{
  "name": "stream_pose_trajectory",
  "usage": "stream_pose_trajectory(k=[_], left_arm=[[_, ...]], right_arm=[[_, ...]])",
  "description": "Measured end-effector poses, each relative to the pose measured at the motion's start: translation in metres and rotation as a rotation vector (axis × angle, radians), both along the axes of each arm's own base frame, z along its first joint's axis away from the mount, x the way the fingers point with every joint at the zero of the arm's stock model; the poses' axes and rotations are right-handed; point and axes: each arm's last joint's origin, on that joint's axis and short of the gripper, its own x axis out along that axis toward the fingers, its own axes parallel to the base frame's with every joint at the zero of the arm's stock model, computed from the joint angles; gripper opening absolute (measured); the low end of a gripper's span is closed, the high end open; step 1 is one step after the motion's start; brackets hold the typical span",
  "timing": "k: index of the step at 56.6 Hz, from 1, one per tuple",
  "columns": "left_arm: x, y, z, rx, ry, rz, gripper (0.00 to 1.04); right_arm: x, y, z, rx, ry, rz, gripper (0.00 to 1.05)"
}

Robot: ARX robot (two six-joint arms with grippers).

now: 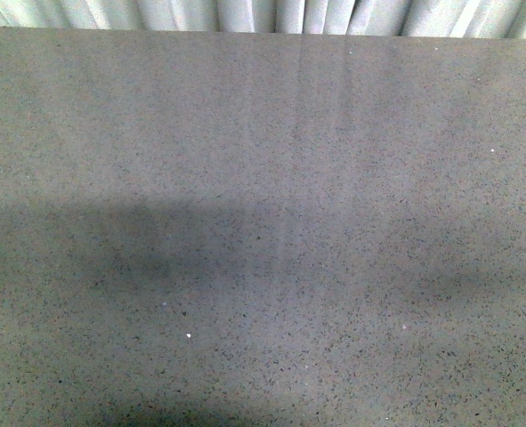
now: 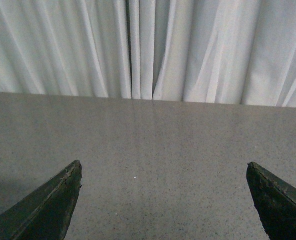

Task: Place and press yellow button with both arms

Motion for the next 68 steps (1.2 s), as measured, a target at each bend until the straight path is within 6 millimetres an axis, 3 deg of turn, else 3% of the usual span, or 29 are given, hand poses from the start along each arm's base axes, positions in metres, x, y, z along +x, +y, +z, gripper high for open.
stream_pose_trajectory(k=[38, 40, 46, 50, 59, 68], left_arm=[[0.000, 0.000, 0.000, 0.000, 0.000, 0.000, 0.96], [0.000, 0.000, -0.001, -0.011, 0.032, -0.022, 0.96], [0.005, -0.001, 0.006, -0.127, 0.390, -0.164, 0.96], [0.016, 0.001, 0.013, -0.150, 0.456, -0.148, 0.96], [0.047, 0.023, 0.030, -0.149, 0.411, -0.047, 0.96], [0.084, 0.083, 0.022, -0.121, 0.392, 0.185, 0.96]], right_arm=[[0.000, 0.000, 0.000, 0.000, 0.000, 0.000, 0.96], [0.000, 0.000, 0.000, 0.000, 0.000, 0.000, 0.96], [0.000, 0.000, 0.000, 0.000, 0.000, 0.003, 0.96], [0.000, 0.000, 0.000, 0.000, 0.000, 0.002, 0.96], [0.000, 0.000, 0.000, 0.000, 0.000, 0.002, 0.96], [0.000, 0.000, 0.000, 0.000, 0.000, 0.002, 0.96]])
